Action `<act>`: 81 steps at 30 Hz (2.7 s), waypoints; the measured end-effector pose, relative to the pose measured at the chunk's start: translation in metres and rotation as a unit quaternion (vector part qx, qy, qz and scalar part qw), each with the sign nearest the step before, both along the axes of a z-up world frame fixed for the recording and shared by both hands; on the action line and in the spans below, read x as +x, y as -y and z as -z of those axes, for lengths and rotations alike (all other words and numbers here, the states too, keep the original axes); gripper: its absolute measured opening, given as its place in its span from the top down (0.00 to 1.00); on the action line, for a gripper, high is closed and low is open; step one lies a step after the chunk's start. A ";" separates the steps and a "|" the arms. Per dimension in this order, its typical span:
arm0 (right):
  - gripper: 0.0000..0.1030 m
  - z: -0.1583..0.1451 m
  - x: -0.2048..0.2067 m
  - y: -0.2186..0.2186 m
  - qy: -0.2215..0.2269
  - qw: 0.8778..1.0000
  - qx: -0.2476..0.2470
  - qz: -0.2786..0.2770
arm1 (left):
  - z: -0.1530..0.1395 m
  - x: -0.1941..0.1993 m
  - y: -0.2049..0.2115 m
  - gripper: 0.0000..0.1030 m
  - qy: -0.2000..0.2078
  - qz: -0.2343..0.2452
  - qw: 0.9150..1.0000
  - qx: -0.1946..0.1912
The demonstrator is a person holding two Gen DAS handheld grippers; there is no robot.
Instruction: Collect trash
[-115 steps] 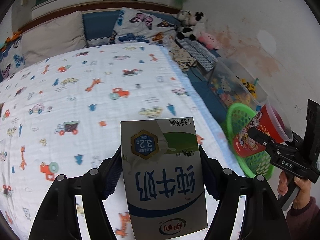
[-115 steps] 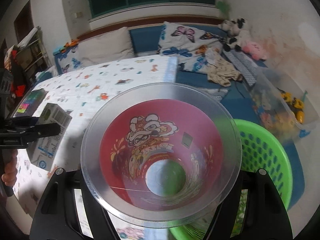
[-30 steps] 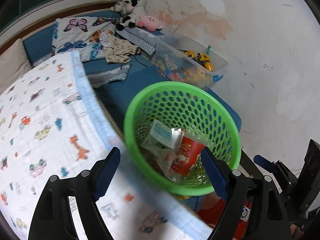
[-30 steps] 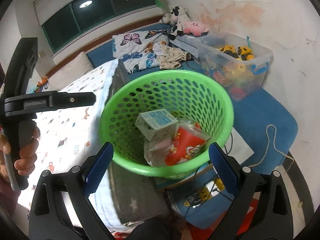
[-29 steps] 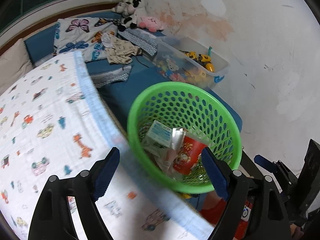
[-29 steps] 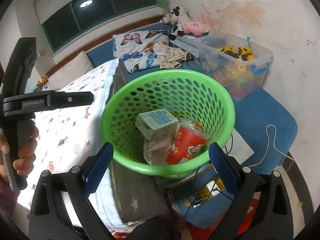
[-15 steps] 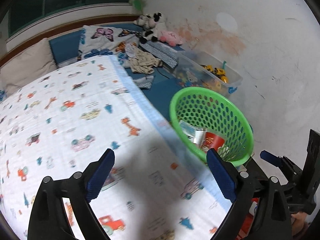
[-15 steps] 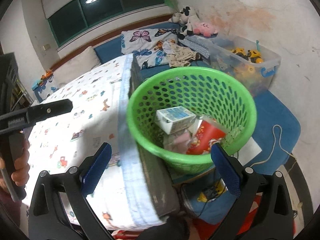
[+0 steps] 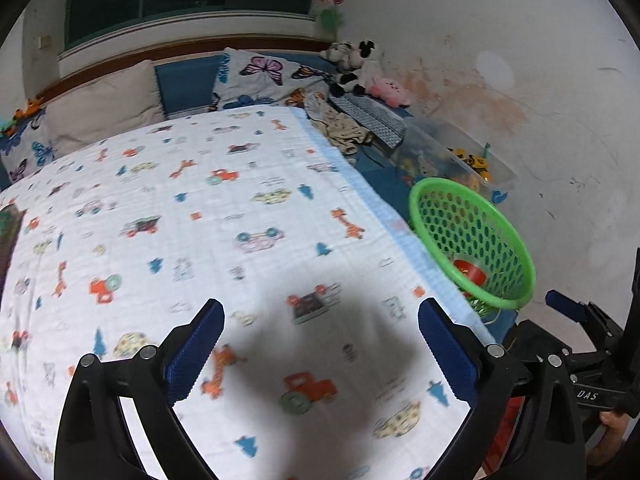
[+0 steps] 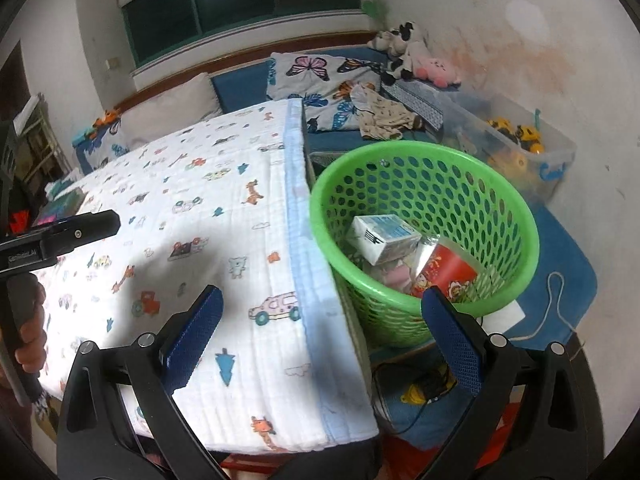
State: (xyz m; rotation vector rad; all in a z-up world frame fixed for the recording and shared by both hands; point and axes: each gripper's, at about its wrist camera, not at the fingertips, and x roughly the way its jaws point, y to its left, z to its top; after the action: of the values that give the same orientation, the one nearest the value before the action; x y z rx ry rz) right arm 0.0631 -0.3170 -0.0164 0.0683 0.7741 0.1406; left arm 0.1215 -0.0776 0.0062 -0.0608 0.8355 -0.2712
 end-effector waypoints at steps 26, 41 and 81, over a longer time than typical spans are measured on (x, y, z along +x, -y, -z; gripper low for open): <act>0.04 -0.009 -0.005 -0.029 0.005 0.999 0.026 -0.020 | -0.001 -0.039 -0.033 0.07 0.039 -0.035 0.997 0.058; 0.04 -0.012 -0.010 -0.037 0.012 0.999 0.021 -0.024 | 0.002 -0.050 -0.041 0.07 0.045 -0.041 0.996 0.070; 0.04 -0.014 -0.011 -0.051 0.014 0.999 0.022 -0.041 | -0.003 -0.057 -0.049 0.07 0.058 -0.061 0.994 0.076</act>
State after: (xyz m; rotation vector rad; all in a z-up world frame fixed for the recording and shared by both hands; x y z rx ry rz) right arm 0.0524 -0.2657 -0.0028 0.0765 0.7461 0.2354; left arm 0.0641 -0.0290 0.0090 0.0459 0.7312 -0.0938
